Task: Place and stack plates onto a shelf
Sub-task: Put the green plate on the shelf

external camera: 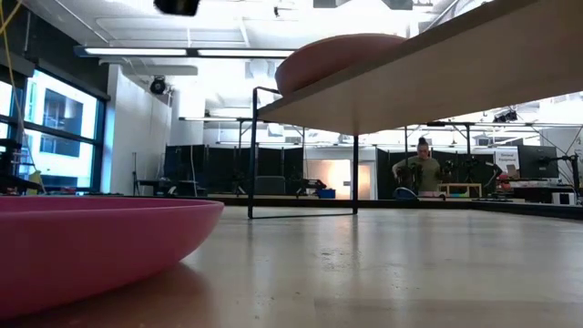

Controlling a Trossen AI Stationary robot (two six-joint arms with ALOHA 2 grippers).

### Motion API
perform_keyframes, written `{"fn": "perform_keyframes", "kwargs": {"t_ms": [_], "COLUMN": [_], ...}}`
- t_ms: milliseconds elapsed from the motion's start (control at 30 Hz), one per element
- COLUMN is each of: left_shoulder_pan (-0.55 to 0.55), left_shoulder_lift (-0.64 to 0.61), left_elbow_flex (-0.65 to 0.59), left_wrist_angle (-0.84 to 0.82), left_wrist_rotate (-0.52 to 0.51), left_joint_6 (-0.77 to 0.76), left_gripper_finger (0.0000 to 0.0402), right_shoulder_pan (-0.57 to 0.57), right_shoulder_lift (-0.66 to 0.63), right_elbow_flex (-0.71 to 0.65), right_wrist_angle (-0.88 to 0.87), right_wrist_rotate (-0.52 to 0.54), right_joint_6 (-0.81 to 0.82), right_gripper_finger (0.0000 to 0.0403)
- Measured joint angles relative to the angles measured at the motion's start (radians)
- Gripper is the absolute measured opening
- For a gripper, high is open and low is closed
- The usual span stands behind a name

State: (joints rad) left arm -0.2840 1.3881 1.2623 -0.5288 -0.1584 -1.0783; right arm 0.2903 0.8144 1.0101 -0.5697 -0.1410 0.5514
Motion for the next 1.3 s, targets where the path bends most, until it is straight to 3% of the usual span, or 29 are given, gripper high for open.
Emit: {"fn": "perform_keyframes", "kwargs": {"t_ms": [267, 467, 667, 900, 1167, 1300], "left_shoulder_pan": [-0.052, -0.040, -0.026, -0.021, -0.017, -0.015], "left_shoulder_lift": [0.247, 0.356, 0.387, 0.381, 0.379, 0.379], "left_elbow_flex": [0.232, 0.312, 0.312, 0.312, 0.313, 0.313], "left_wrist_angle": [-0.008, -0.108, -0.098, -0.116, -0.100, -0.077], "left_wrist_rotate": [-0.005, -0.044, -0.078, -0.077, -0.083, -0.091], "left_joint_6": [-0.046, -0.059, -0.094, -0.049, -0.024, -0.015], "left_gripper_finger": [0.0000, 0.0000, 0.0000, 0.0000, 0.0000, 0.0000], "right_shoulder_pan": [0.141, 0.221, 0.236, 0.216, 0.207, 0.207], "right_shoulder_lift": [-0.037, -0.041, 0.043, 0.171, 0.185, 0.191], "right_elbow_flex": [0.010, 0.010, 0.010, 0.010, 0.010, 0.010], "right_wrist_angle": [-0.087, -0.108, -0.167, -0.211, -0.045, -0.052], "right_wrist_rotate": [0.024, 0.130, 0.289, 0.282, 0.270, 0.269], "right_joint_6": [0.027, 0.207, 0.490, 0.514, 0.518, 0.542], "right_gripper_finger": [0.0211, 0.0211, 0.0211, 0.0211, 0.0211, 0.0211]}}
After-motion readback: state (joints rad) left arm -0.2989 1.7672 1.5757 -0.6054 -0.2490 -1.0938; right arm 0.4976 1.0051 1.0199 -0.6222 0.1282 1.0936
